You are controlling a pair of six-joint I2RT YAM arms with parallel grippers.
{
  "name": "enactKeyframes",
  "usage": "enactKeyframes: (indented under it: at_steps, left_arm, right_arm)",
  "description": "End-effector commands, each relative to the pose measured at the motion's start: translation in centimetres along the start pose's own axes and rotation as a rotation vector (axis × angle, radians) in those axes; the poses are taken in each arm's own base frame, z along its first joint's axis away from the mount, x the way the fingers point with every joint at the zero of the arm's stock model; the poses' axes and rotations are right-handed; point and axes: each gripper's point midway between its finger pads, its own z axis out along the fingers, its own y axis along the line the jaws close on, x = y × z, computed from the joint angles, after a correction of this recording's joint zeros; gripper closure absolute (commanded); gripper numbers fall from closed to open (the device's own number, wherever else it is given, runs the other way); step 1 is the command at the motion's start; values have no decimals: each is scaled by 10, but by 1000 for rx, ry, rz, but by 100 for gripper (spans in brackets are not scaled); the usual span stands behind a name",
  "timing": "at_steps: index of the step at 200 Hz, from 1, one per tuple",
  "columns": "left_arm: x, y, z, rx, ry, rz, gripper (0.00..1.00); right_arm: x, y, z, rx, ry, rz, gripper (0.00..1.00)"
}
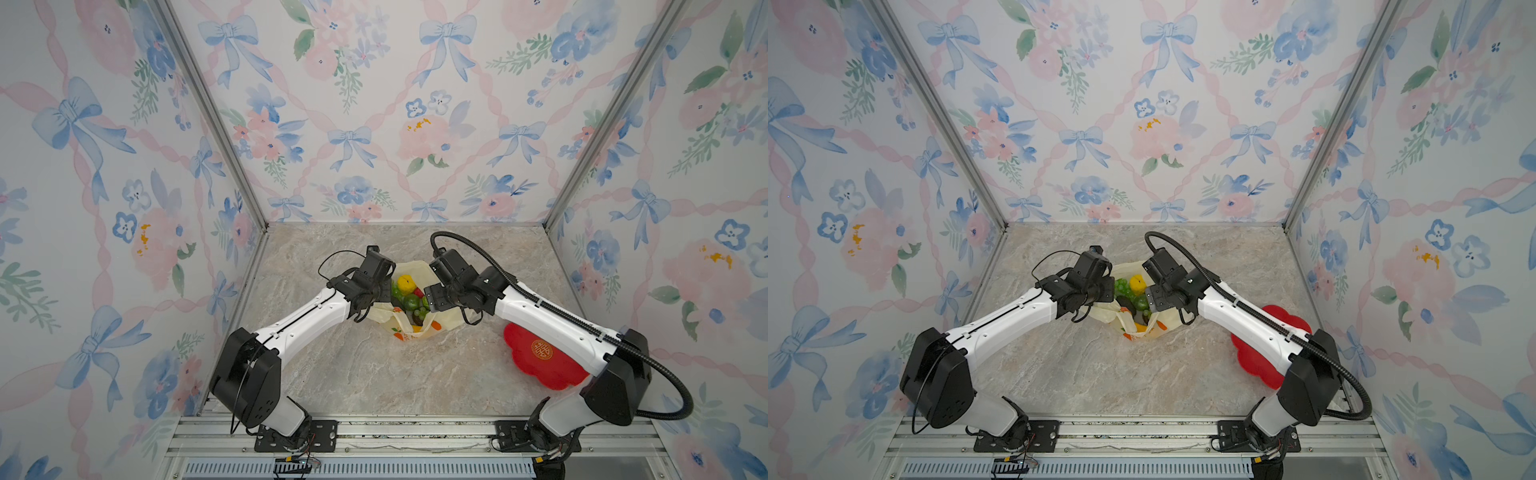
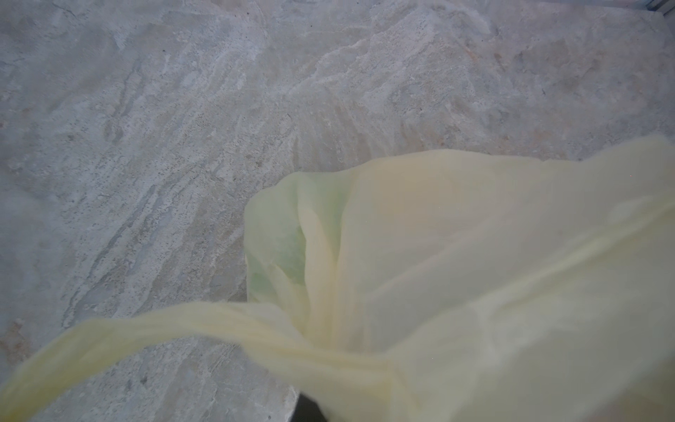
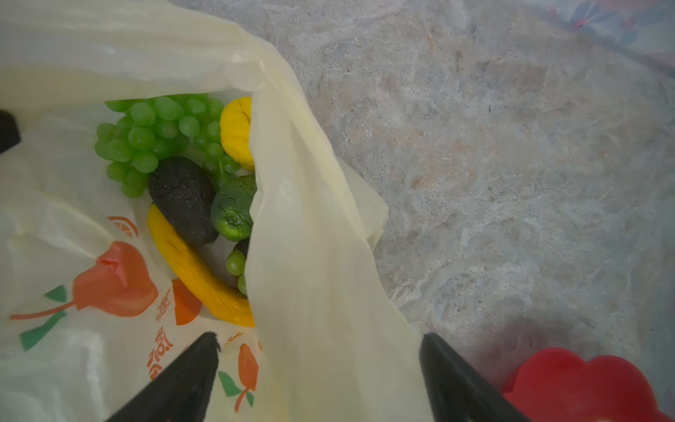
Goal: Take fruits out of the plastic bag
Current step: Spread open the plastic bag at the center of the table.
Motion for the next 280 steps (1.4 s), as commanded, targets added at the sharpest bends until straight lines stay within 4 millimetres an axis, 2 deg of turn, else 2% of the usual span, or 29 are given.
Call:
enactKeyframes:
  at_steps: [1,17,31,38,42,57,63,69,75,89,107,127,133,141,163,182,195,230,269,280]
  left_arm:
    - [0,-3,-7,25,-21,18,100]
    - [1,0,-8,25,-25,23,100]
    - [1,7,-8,18,-26,15,100]
    - [1,12,-7,16,-24,10,100]
    - [1,15,-7,13,-23,5,100]
    - [-1,30,-8,-10,-34,-17,100]
    - [-4,36,-10,-17,-43,-31,100]
    - [-7,39,-11,-15,-54,-45,100]
    - [-11,41,-12,-4,-67,-61,100]
    - [-22,41,-10,27,-92,-84,100]
    - [-42,37,-1,14,-119,-41,100]
    - [-64,23,13,17,-121,17,100]
    - [-69,21,16,4,-117,23,97]
    - [-74,18,19,-16,-112,35,88]
    - [-75,6,19,-93,-94,102,55]
    - [-71,4,8,-191,-89,148,29]
    - [-68,5,-4,-219,-100,148,18]
    - [-54,6,-38,-237,-147,99,10]
    - [-24,0,-60,-225,-168,55,8]
    - [-16,2,-61,-217,-162,31,6]
  right_arm:
    - [-13,6,7,-46,16,9,14]
    - [-7,10,31,-43,85,1,22]
    - [-5,2,41,-20,105,15,32]
    - [-6,-6,44,-6,108,29,41]
    - [-6,-13,45,4,106,43,50]
    - [-11,-39,43,27,73,110,71]
    - [-12,-55,44,34,56,162,80]
    - [-12,-64,44,27,45,199,85]
    - [-18,-74,35,1,3,248,90]
    - [-28,-82,24,-86,-74,330,100]
    - [-42,-78,10,-155,-148,376,100]
    - [-52,-59,0,-199,-186,366,100]
    - [-52,-55,-3,-198,-196,362,100]
    - [-52,-50,-5,-204,-209,362,100]
    - [-44,-38,-7,-215,-227,368,100]
    - [-35,-32,-10,-217,-237,360,100]
    - [-29,-28,-12,-214,-237,346,100]
    - [-18,-19,-19,-198,-248,319,100]
    - [-10,-12,-29,-169,-267,291,100]
    - [-9,-10,-31,-173,-272,287,100]
